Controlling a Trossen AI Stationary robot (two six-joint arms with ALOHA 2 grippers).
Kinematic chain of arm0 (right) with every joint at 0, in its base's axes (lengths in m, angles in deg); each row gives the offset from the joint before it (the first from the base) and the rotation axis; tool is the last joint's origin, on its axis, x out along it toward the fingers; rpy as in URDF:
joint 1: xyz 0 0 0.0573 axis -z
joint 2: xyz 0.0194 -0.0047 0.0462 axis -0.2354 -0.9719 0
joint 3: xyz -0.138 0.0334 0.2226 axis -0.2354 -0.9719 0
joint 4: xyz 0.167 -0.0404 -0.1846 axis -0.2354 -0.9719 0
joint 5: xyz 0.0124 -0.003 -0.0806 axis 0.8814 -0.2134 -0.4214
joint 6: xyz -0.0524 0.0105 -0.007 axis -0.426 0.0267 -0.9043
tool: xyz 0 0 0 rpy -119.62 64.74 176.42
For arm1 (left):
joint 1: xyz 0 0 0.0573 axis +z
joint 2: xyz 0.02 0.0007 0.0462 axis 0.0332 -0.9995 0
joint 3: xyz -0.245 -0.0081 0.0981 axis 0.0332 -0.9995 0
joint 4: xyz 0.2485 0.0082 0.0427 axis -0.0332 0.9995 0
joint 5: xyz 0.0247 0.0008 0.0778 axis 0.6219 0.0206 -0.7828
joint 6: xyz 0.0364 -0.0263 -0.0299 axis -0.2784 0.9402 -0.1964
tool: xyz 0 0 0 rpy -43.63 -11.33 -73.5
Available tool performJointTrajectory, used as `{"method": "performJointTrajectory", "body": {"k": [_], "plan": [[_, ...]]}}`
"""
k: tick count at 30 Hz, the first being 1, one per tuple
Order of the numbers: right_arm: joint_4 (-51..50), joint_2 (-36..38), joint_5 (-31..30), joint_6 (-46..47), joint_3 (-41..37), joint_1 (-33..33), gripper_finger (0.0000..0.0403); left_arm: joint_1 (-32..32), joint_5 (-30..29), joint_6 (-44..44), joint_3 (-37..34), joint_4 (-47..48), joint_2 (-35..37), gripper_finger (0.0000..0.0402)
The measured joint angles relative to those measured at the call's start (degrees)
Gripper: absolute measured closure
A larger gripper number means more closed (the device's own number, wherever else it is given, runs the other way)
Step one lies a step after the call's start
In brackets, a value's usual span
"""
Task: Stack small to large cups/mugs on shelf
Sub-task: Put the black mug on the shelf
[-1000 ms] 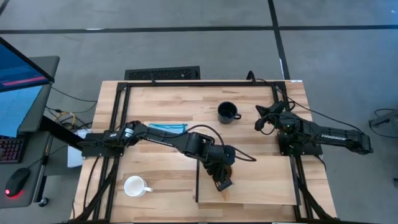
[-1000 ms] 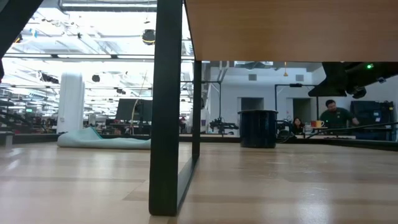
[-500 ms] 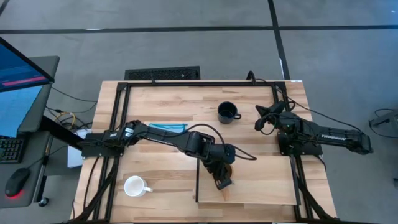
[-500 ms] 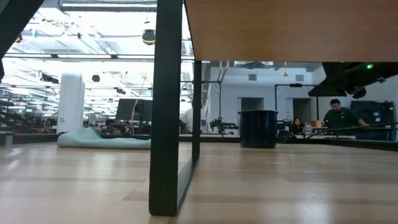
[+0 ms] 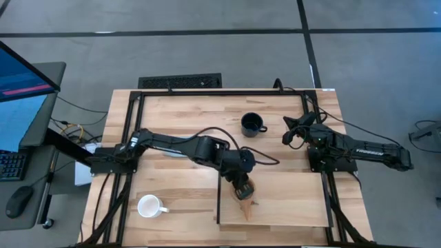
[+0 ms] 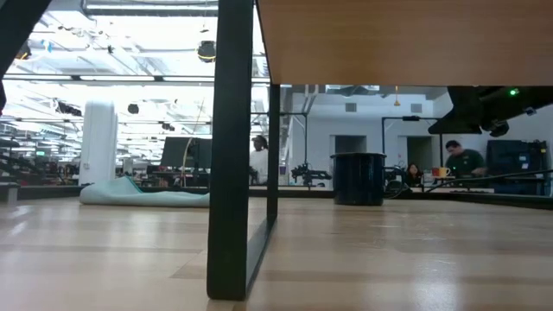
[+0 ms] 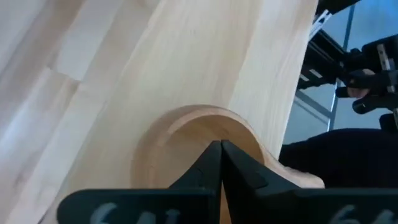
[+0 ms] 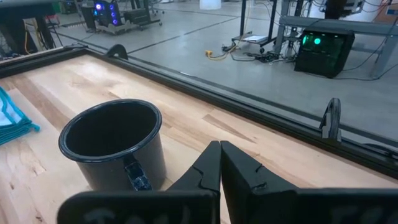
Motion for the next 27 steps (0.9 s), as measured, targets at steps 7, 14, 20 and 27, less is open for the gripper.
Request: {"method": "performJointTrajectory", "body": {"k": [7,14,20,27], "plan": [[0.0,0.0,0.0,0.0,0.0,0.0,0.037,-0.6,-12.6,-1.8,0.0,3.5,4.4,0.0401],[0.0,0.0,0.1,0.0,0.0,0.0,0.037,-4.0,-37.9,-7.5,0.1,5.2,9.1,0.0401],[1.1,0.0,1.6,0.0,-0.1,0.0,0.037,-6.9,-47.7,-9.3,0.1,13.6,10.2,0.0401],[8.5,0.0,4.7,0.1,-0.2,0.0,0.037,-7.2,-46.8,-13.3,-0.1,21.7,11.7,0.0401]]}}
